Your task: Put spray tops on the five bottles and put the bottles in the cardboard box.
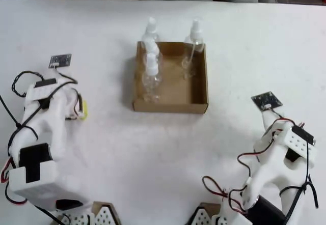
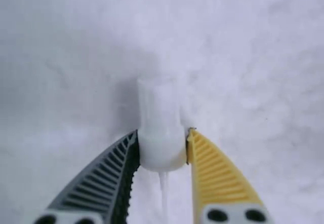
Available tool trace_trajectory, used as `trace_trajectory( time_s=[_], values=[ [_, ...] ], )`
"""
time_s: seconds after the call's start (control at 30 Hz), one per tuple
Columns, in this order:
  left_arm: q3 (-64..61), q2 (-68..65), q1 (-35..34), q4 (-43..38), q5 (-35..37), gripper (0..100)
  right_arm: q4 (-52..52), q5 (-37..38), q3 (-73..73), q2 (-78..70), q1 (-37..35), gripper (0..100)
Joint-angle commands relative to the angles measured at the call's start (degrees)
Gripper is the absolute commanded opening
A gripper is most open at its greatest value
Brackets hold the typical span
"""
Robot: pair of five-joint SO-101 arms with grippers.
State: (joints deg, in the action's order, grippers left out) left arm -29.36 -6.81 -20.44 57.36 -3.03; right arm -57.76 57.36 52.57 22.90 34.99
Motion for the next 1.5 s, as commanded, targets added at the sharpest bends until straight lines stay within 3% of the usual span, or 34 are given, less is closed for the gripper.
trace_trajectory(
  time_s=[0.0,0.43,0.73,0.87,1.07,1.23,1.37,1.47],
  values=[
    [0.35,0.92,0.84,0.26,-0.62,13,2.15,0.35,-0.26,1.80,0.40,28.7],
    [0.44,0.92,0.75,0.26,-0.62,13,10.33,0.53,-0.88,-9.98,-0.57,28.2],
    [0.53,0.84,0.75,0.26,-0.70,13,9.89,0.18,-5.54,-11.65,-0.13,0.9],
    [0.62,0.84,0.84,0.26,-0.70,13,1.63,0.00,-12.66,-10.86,-0.22,1.5],
    [0.62,0.84,0.84,0.26,-0.70,13,-11.38,-8.26,-22.07,-2.59,-0.48,1.6],
    [0.53,0.84,0.75,0.26,-0.70,13,-17.80,-10.02,-18.20,9.27,-2.24,1.6],
    [0.53,0.84,0.66,0.26,-0.70,13,-18.24,-11.96,-8.44,17.98,-6.99,1.6],
    [0.44,0.84,0.57,0.26,-0.70,13,-12.44,-20.48,-1.05,22.90,-12.70,1.6]
  ],
)
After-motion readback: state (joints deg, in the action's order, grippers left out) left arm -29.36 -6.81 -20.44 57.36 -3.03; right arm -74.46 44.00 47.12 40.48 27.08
